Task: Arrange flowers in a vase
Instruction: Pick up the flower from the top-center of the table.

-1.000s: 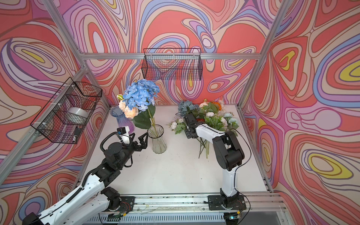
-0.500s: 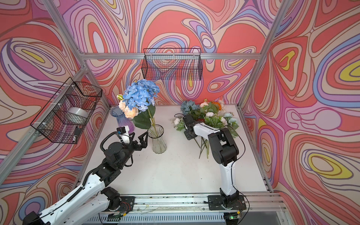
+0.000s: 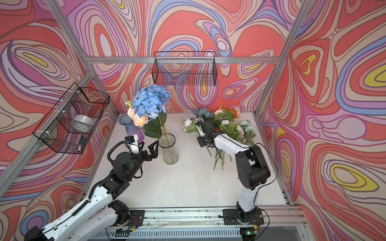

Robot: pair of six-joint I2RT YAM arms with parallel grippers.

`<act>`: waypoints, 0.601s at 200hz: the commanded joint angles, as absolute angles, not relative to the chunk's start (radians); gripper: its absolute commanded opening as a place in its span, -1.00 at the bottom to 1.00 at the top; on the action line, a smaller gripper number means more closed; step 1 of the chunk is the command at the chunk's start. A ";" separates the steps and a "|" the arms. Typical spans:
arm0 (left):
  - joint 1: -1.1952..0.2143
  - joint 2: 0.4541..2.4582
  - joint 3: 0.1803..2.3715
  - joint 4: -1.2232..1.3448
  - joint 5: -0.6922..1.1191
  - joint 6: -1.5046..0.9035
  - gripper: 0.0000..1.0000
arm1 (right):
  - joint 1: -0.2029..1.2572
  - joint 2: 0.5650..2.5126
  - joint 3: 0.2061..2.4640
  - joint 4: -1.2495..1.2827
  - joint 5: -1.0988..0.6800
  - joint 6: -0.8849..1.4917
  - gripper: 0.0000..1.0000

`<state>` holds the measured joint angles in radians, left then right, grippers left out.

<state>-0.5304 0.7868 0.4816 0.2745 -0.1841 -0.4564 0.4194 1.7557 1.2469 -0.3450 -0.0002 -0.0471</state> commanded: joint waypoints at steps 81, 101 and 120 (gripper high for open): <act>-0.535 0.763 0.497 0.318 -0.198 -0.420 0.98 | 0.416 1.497 0.945 0.551 -0.367 0.294 -1.00; -0.536 0.765 0.497 0.320 -0.200 -0.419 0.98 | 0.417 1.458 0.922 0.631 -0.375 0.328 -1.00; -0.535 0.770 0.493 0.329 -0.200 -0.420 0.98 | 0.419 1.434 0.914 0.707 -0.409 0.362 -1.00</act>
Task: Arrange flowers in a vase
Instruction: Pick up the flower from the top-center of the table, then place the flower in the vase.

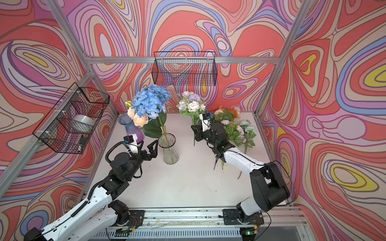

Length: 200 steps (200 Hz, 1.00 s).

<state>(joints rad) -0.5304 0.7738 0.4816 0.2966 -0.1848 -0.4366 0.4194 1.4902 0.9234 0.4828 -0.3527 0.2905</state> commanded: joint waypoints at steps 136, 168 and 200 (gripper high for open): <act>-0.485 0.659 0.376 0.322 -0.346 -0.567 1.00 | 0.647 1.582 1.070 1.120 -0.522 0.285 -1.00; -0.340 0.615 0.313 0.301 -0.218 -0.716 1.00 | 0.707 1.630 1.073 1.118 -0.522 0.258 -1.00; -0.243 0.606 0.278 0.358 -0.056 -0.771 1.00 | 0.746 1.675 1.056 1.103 -0.510 0.232 -1.00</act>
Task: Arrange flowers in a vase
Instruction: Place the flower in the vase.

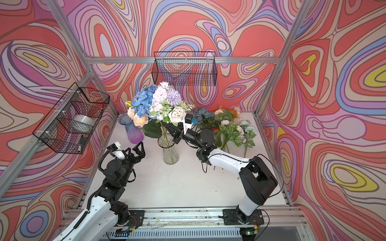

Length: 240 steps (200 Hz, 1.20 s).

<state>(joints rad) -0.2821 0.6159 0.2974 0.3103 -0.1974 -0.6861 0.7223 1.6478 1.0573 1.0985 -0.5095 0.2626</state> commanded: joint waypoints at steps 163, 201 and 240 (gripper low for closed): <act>-0.350 0.725 0.444 0.380 0.403 -0.532 1.00 | 0.775 1.766 1.090 0.523 -0.424 -0.138 -1.00; -0.409 0.806 0.455 0.459 0.330 -0.510 1.00 | 0.779 1.762 1.097 0.483 -0.405 -0.148 -1.00; -0.409 0.853 0.462 0.584 0.251 -0.514 1.00 | 0.784 1.738 1.103 0.428 -0.378 -0.171 -1.00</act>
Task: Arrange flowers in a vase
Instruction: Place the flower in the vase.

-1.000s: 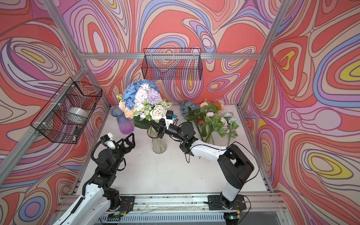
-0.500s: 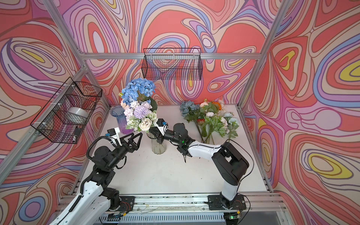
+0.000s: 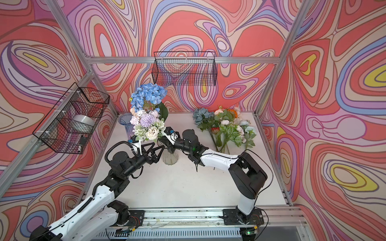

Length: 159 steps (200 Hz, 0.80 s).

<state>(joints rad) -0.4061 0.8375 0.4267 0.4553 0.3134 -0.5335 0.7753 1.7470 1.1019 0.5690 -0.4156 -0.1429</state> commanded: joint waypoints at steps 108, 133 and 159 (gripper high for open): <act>-0.409 0.926 0.464 0.655 0.131 -0.507 1.00 | 0.795 1.664 1.139 0.252 -0.350 -0.204 -0.24; -0.410 0.934 0.442 0.652 0.120 -0.504 1.00 | 0.794 1.629 1.128 0.218 -0.345 -0.200 -0.05; -0.409 0.942 0.409 0.660 0.127 -0.524 1.00 | 0.795 1.581 1.100 0.183 -0.310 -0.200 0.12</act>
